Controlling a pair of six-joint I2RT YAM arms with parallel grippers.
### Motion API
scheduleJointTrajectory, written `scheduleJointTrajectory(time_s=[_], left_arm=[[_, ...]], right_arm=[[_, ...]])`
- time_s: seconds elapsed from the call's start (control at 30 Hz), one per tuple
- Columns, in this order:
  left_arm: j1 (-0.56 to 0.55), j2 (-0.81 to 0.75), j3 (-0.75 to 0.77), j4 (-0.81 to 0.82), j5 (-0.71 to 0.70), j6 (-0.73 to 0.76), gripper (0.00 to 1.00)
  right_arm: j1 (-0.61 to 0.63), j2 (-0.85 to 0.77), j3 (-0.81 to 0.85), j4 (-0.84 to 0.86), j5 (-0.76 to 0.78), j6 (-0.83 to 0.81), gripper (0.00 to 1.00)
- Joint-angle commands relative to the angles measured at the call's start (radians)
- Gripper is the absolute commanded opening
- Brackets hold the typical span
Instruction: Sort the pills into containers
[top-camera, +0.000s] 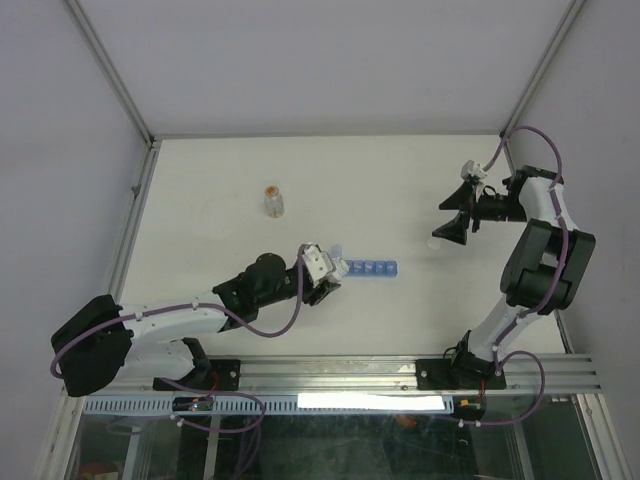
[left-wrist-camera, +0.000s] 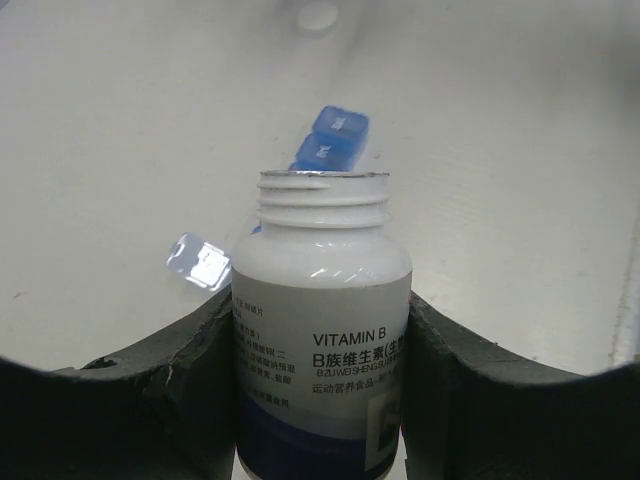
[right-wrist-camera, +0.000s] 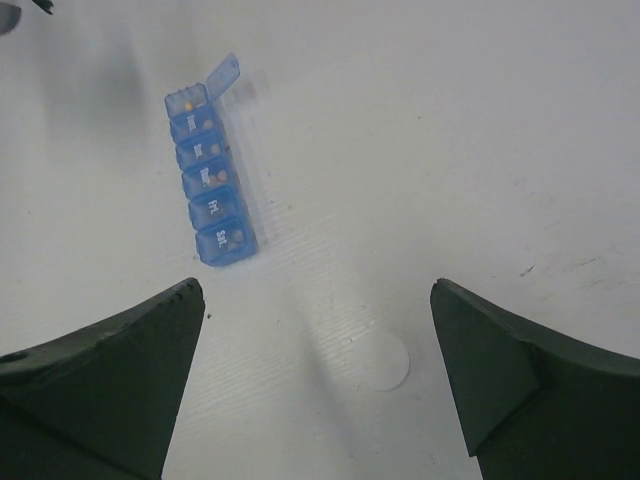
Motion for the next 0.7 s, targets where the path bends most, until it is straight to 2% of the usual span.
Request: scheduleJointTrajectory(time_s=[0.0, 0.13, 0.27, 0.37, 0.67], left_arm=[[0.022, -0.065, -0.193, 0.667, 0.236, -0.226, 0.0], [0.081, -0.053, -0.285, 0.926, 0.394, -0.387, 0.0], [0.153, -0.021, -0.311, 1.046, 0.545, -0.506, 0.0], [0.169, -0.018, -0.314, 1.015, 0.573, -0.491, 0.0], [0.171, -0.088, -0.311, 0.848, 0.565, -0.412, 0.0]], right_arm=[[0.017, -0.006, 0.002, -0.166, 0.022, -0.315, 0.99], [0.03, -0.086, -0.043, -0.011, 0.097, -0.298, 0.99], [0.074, -0.117, -0.098, 0.167, 0.296, -0.274, 1.0], [0.114, -0.105, -0.138, 0.248, 0.409, -0.266, 0.99], [0.159, 0.019, -0.117, 0.329, 0.58, -0.214, 0.89]])
